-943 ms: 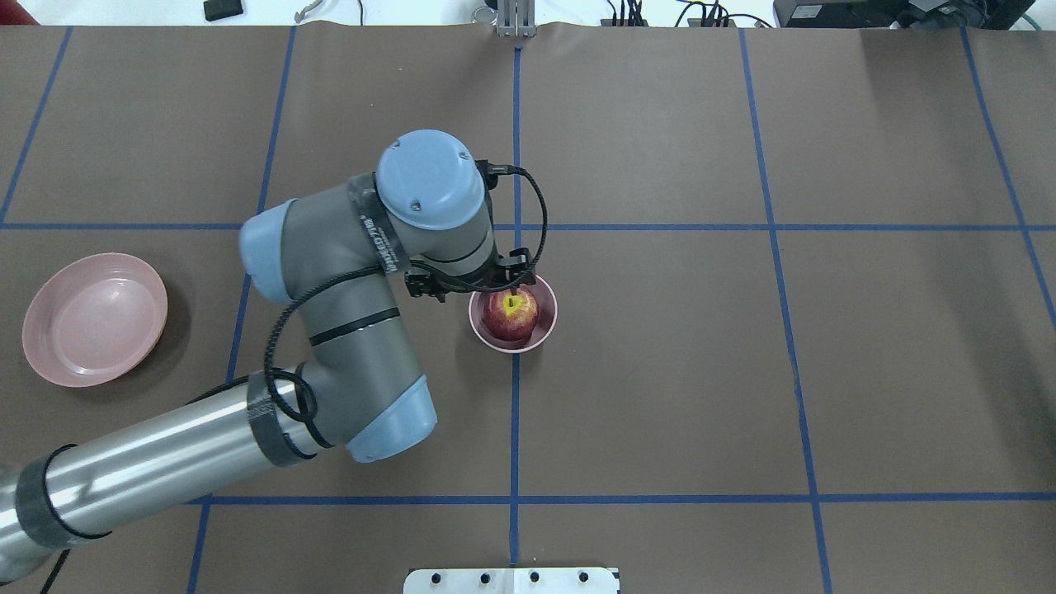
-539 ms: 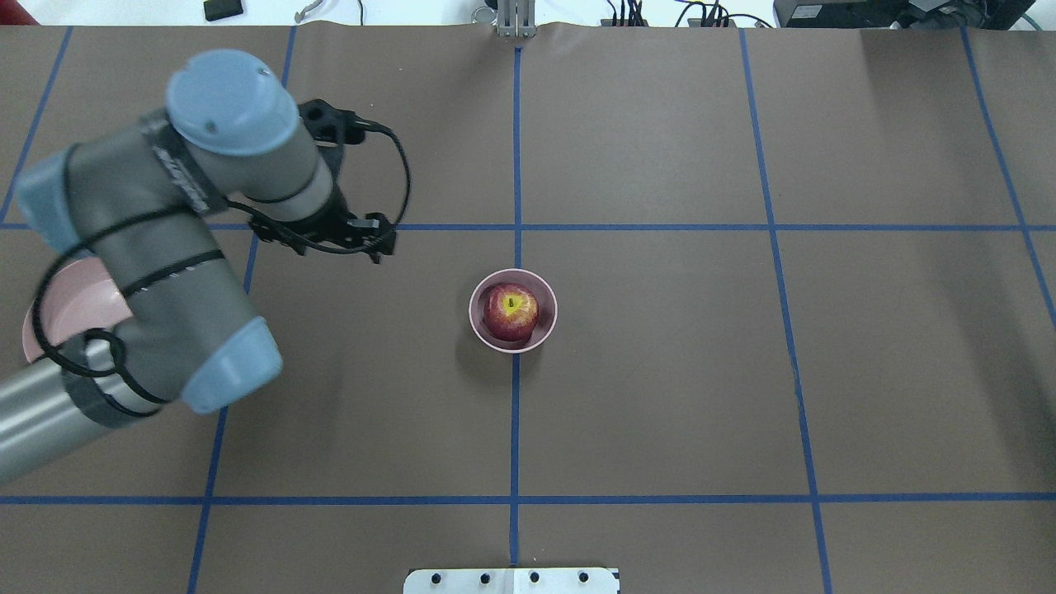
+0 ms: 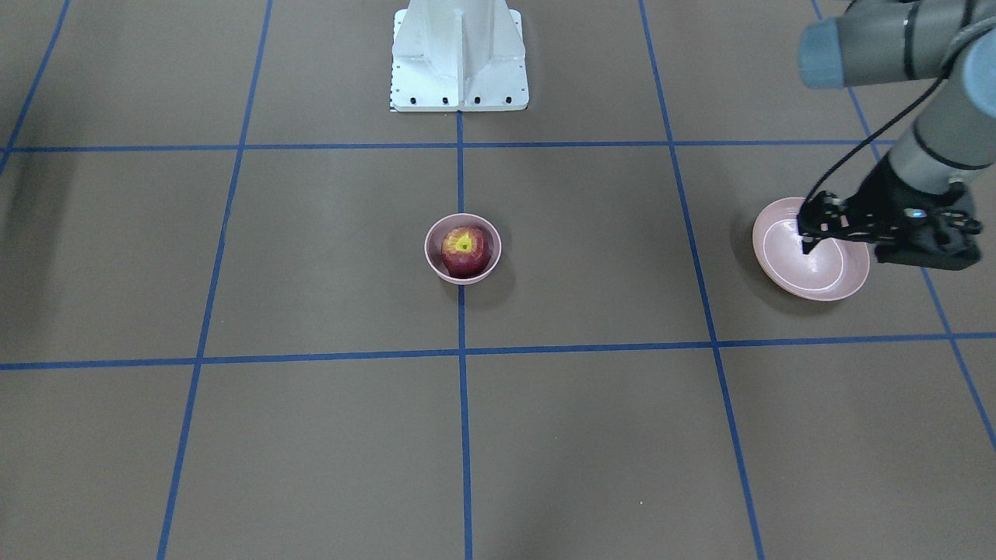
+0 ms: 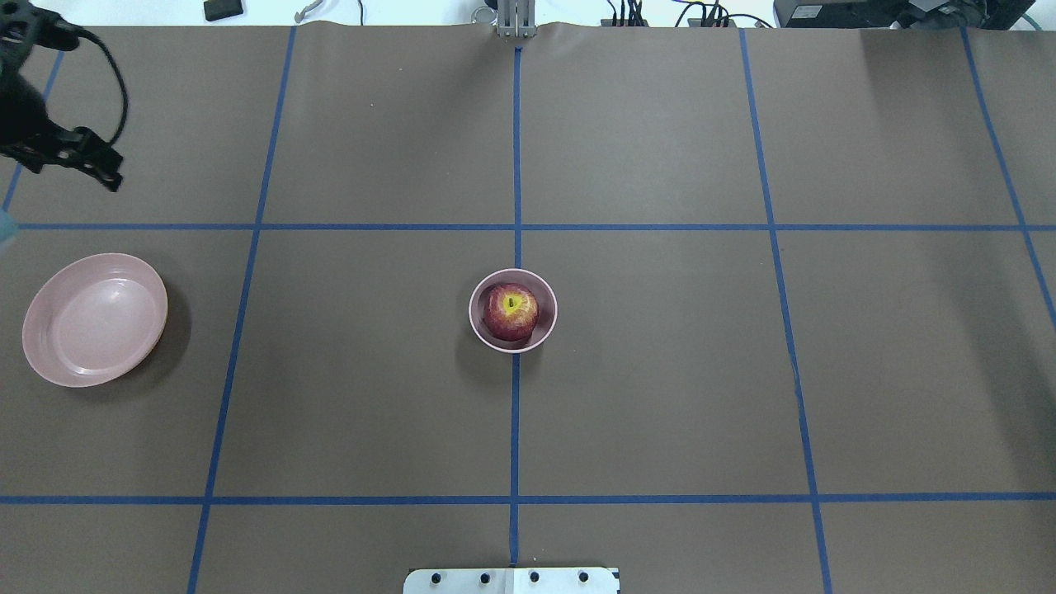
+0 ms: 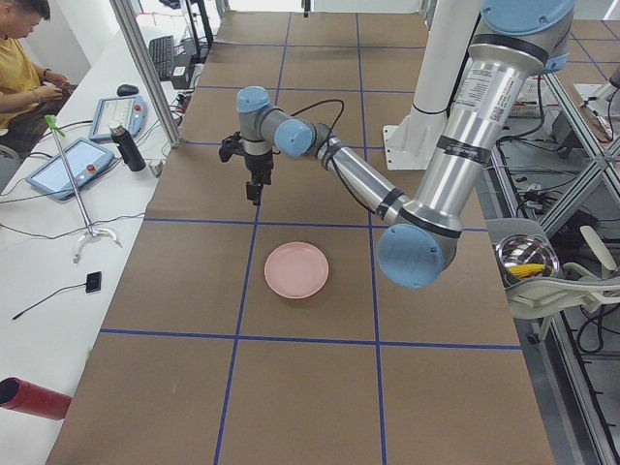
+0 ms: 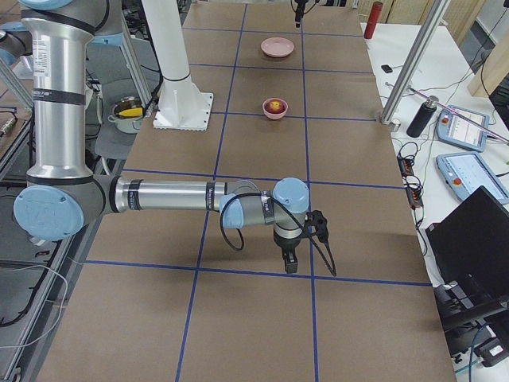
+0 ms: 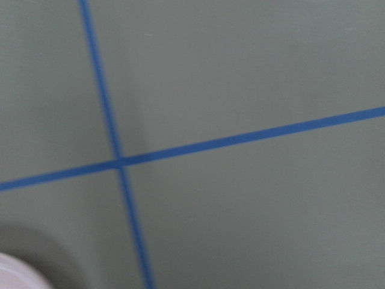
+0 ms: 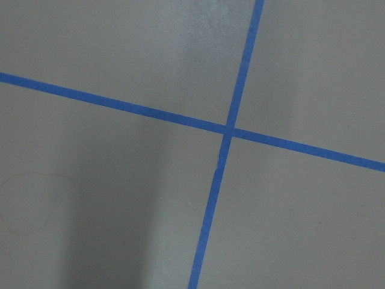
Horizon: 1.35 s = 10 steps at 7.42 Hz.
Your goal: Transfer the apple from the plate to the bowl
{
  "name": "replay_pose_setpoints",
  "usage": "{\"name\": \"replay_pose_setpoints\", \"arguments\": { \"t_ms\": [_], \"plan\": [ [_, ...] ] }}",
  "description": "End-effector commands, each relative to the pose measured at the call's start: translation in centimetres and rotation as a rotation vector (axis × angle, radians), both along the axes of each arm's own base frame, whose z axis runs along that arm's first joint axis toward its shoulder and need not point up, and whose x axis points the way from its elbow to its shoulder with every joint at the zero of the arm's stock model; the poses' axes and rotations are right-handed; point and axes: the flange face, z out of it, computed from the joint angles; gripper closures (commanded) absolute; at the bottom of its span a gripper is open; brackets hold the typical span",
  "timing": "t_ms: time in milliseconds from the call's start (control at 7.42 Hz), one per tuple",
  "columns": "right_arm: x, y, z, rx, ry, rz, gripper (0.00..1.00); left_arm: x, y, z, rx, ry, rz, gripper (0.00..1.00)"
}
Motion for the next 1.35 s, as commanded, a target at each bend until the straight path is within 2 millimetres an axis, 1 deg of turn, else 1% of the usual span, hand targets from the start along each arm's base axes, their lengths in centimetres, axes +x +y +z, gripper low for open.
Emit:
{"name": "replay_pose_setpoints", "arguments": {
  "t_ms": [0, 135, 270, 404, 539, 674, 809, 943, 1213],
  "plan": [
    [1.8, 0.4, 1.1, -0.023, 0.002, 0.036, 0.00, -10.3, 2.2, 8.5, -0.031, -0.034, -0.011, 0.02],
    [1.8, 0.5, 1.2, -0.024, 0.000, 0.038, 0.00, -14.6, 4.4, 13.4, -0.102, -0.040, -0.071, 0.02],
    [1.8, 0.6, 1.6, -0.030, 0.000, 0.039, 0.00, -17.0, 5.2, 16.7, -0.146, -0.043, -0.116, 0.02],
    [1.8, 0.7, 1.6, -0.030, -0.004, 0.038, 0.00, -17.5, 6.1, 19.5, -0.162, -0.034, -0.123, 0.02],
    [1.8, 0.7, 1.6, -0.030, -0.003, 0.039, 0.00, -17.4, 8.1, 22.7, -0.164, 0.020, -0.116, 0.02],
    [1.8, 0.7, 1.7, -0.032, -0.002, 0.037, 0.00, -18.1, 10.3, 24.7, -0.162, 0.088, -0.129, 0.02],
    [1.8, 0.6, 1.6, -0.030, -0.003, 0.039, 0.00, -19.3, 11.0, 24.4, -0.184, 0.153, -0.163, 0.02],
    [1.8, 0.6, 1.6, -0.031, -0.003, 0.040, 0.00, -19.4, 10.8, 23.8, -0.162, 0.164, -0.159, 0.02],
    [1.7, 0.6, 1.5, -0.029, -0.004, 0.039, 0.00, -19.5, 9.0, 22.0, -0.118, 0.168, -0.154, 0.02]
  ]
}}
